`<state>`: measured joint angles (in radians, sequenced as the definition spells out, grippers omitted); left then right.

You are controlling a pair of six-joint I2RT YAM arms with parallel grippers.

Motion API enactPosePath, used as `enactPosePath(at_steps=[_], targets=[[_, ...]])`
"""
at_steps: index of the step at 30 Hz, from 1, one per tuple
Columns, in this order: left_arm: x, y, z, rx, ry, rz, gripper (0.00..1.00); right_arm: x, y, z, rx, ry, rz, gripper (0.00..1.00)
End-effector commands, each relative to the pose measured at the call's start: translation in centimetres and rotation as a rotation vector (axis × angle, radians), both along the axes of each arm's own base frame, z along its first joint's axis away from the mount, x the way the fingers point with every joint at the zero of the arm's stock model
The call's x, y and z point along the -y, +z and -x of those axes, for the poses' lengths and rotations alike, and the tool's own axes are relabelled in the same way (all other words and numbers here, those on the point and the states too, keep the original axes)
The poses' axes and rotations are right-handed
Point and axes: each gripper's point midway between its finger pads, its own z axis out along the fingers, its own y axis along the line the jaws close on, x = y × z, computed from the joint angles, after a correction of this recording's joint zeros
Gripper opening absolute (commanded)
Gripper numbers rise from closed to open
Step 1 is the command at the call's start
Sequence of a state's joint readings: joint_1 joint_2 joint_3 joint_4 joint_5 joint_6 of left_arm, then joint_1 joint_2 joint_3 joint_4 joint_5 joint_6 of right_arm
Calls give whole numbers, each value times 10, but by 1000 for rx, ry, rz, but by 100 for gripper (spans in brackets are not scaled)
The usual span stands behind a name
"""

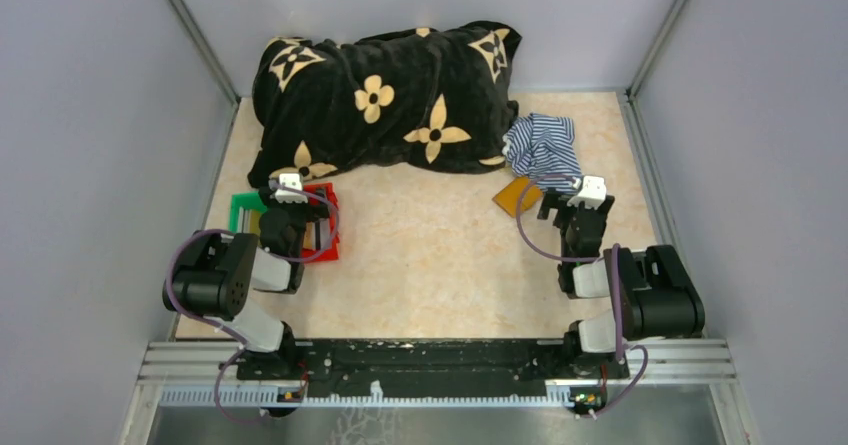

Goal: Take the credit cards out of the card holder

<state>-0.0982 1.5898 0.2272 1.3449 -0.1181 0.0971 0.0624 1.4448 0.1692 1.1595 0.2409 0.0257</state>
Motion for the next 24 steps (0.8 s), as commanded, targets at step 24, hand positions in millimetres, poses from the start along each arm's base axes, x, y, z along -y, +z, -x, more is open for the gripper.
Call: enactPosePath(at_steps=[24], targets=[[20, 75, 5, -47, -61, 138, 100, -101, 159, 7, 131, 468, -261, 99]])
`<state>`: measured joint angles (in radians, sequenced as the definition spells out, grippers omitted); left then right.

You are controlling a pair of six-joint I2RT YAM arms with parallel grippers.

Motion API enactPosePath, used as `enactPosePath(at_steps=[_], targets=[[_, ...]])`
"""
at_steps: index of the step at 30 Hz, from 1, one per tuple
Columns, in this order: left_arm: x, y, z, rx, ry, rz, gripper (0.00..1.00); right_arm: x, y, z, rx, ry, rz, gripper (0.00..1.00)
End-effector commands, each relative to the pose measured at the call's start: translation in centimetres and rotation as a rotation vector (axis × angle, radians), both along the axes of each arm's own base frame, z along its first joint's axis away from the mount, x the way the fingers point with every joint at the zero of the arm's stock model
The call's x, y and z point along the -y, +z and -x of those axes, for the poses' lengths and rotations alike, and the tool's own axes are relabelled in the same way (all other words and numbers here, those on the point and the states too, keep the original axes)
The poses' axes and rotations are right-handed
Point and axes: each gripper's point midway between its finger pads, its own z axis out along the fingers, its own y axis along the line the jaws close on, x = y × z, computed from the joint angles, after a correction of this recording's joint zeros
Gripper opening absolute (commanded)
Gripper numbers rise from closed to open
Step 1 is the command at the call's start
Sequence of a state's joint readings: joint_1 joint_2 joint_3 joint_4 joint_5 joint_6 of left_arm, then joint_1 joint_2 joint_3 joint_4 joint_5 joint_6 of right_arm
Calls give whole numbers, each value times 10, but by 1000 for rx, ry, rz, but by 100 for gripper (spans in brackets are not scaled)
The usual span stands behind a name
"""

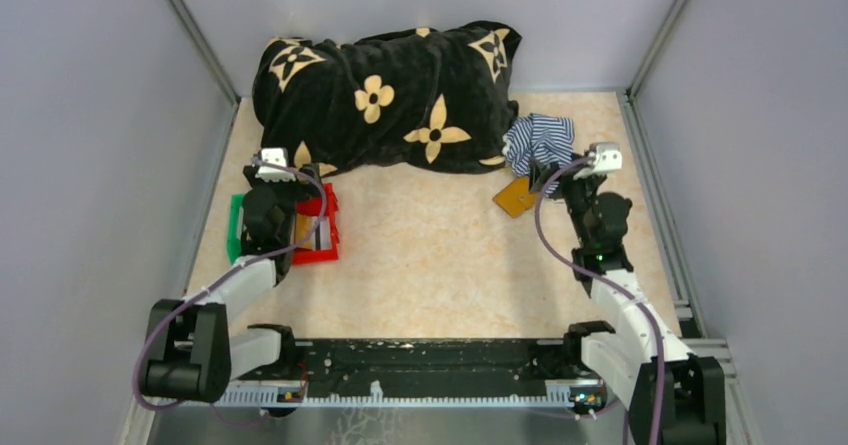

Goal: Take the credit cards out of the card holder

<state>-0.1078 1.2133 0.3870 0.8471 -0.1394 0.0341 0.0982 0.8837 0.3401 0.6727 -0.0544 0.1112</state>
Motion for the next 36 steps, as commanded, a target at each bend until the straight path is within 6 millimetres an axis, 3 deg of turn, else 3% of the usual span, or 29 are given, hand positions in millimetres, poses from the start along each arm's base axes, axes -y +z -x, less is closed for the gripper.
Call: enactPosePath(at_steps=[1, 3, 5, 9, 12, 15, 18, 20, 24, 27, 29, 33, 36], targets=[[25, 1, 13, -85, -115, 113, 100, -40, 15, -10, -172, 178, -182, 99], [45, 16, 17, -106, -188, 268, 100, -46, 8, -21, -283, 157, -253, 99], [65, 27, 21, -181, -256, 406, 100, -45, -3, -33, -359, 59, -201, 99], [111, 53, 28, -190, -490, 422, 100, -31, -28, -40, -456, -124, -190, 99], [122, 63, 31, -181, -501, 410, 100, -28, -50, -46, -509, -153, -227, 99], [140, 66, 35, -190, -573, 394, 100, -18, -73, -56, -583, -164, -373, 90], [170, 55, 36, -258, -698, 401, 99, -4, -89, -72, -610, -201, -436, 75], [187, 44, 33, -301, -721, 412, 99, 0, -96, -85, -630, -224, -398, 54], [222, 27, 31, -341, -758, 352, 99, -14, -110, -105, -719, -173, -387, 38], [237, 15, 28, -377, -753, 288, 99, -34, -119, -111, -749, -122, -357, 34], [236, 10, 25, -387, -720, 266, 99, -50, -126, -113, -765, -121, -283, 34], [224, -4, 18, -404, -632, 253, 99, -56, -152, -113, -827, -143, -235, 33], [225, -12, 23, -413, -627, 341, 100, -54, -171, -113, -868, -165, -221, 33]])
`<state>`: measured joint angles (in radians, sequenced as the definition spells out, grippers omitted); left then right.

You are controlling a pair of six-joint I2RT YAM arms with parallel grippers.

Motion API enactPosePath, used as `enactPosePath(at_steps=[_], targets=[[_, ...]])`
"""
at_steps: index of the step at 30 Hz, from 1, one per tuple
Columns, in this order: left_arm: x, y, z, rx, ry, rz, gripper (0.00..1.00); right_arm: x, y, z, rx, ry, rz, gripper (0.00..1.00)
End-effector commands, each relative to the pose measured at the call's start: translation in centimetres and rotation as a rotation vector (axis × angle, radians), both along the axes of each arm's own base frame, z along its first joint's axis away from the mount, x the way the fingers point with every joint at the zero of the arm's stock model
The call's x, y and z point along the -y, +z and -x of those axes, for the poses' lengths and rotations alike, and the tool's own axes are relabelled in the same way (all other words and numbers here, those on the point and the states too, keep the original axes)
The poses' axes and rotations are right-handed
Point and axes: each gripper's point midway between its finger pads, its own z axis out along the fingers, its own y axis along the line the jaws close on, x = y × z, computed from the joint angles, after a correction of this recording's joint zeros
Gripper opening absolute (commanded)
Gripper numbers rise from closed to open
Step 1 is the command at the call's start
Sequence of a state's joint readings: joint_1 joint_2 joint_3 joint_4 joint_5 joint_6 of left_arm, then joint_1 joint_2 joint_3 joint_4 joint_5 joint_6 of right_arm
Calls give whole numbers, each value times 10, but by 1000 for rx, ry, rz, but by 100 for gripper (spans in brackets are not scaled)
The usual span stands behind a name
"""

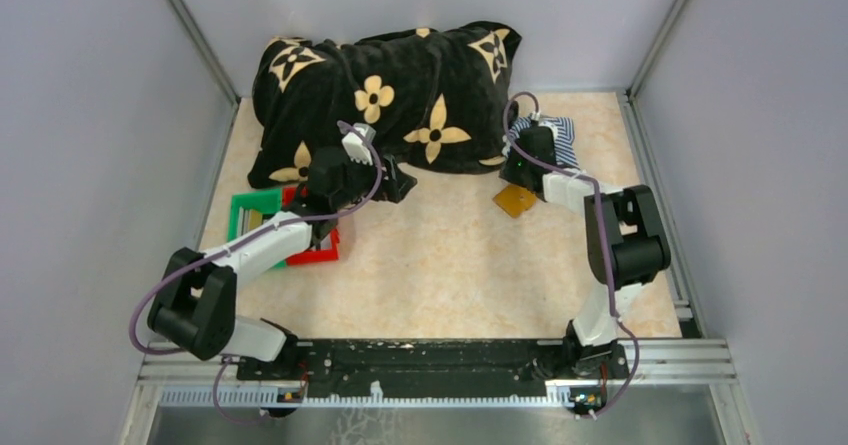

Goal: Take the credit cards out of the card holder

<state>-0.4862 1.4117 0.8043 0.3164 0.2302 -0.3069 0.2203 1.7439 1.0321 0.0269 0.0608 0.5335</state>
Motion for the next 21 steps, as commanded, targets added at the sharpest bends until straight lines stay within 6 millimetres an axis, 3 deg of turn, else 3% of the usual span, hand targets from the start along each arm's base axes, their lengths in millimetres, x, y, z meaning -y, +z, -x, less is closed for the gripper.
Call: enactPosePath(at_steps=[1, 3, 5, 9, 15, 20, 21], targets=[[-9, -14, -2, -63, 93, 85, 100, 10, -16, -6, -48, -28, 51, 33], [-9, -28, -1, -174, 118, 196, 99, 11, -27, -1, -83, -32, 56, 33], [1, -36, 3, -229, 35, 250, 96, 11, -32, 4, -99, -36, 51, 33], [18, -48, 5, -272, 34, 211, 95, 8, -35, 18, -113, -13, 48, 33], [30, -47, 0, -252, 23, 158, 96, -33, -42, 50, -166, 116, 68, 33], [39, -56, 1, -245, 19, 113, 97, -47, -8, 55, -97, 157, 33, 33], [42, -56, 3, -241, 10, 108, 97, -45, 12, 53, -55, 155, 39, 33]])
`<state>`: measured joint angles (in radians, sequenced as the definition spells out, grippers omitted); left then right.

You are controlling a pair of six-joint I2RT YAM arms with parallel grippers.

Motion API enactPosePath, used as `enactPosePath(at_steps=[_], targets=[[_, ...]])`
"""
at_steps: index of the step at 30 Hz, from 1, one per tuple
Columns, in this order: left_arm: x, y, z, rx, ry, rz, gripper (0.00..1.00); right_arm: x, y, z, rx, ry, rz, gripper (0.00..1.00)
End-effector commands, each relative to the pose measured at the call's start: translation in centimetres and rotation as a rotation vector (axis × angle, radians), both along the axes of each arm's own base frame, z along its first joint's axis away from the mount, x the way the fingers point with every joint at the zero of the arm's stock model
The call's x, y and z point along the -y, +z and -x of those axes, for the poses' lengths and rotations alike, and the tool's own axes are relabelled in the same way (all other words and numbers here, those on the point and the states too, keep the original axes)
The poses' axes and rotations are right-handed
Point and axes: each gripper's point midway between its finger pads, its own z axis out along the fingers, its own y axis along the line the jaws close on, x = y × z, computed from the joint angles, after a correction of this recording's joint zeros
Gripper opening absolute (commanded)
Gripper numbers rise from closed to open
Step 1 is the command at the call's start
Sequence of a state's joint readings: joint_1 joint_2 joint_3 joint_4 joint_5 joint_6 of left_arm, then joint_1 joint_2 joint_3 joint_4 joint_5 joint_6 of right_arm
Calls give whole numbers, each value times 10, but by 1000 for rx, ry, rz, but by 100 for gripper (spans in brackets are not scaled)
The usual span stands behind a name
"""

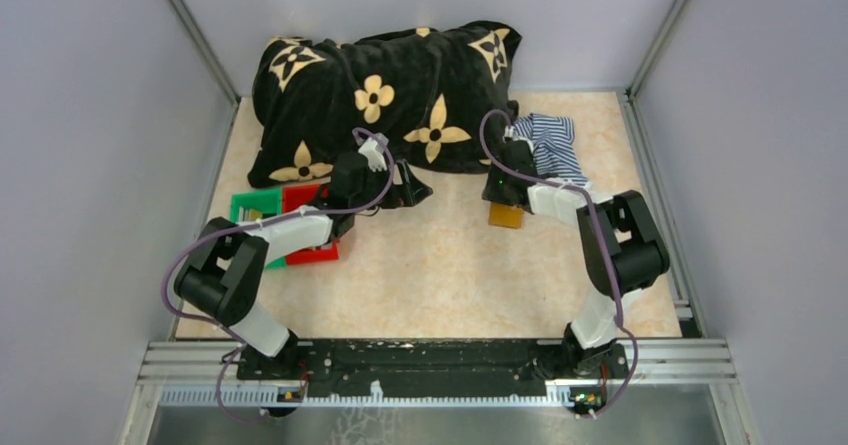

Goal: Take the credit cards out of the card holder

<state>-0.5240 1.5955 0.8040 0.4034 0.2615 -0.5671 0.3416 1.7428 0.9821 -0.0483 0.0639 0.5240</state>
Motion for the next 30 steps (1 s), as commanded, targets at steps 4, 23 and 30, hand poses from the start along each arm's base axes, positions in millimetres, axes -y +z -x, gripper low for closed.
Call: enactPosePath(at_steps=[4, 23, 30], targets=[[21, -4, 4, 14, -55, -24, 97, 10, 75, 0, 123, 7, 39, 33], [21, 6, 5, 90, -24, -130, 97, 49, 1, 13, -57, -55, 102, 13], [-11, 16, 4, 95, 66, -178, 99, 16, -21, 34, -112, 24, 63, 12]])
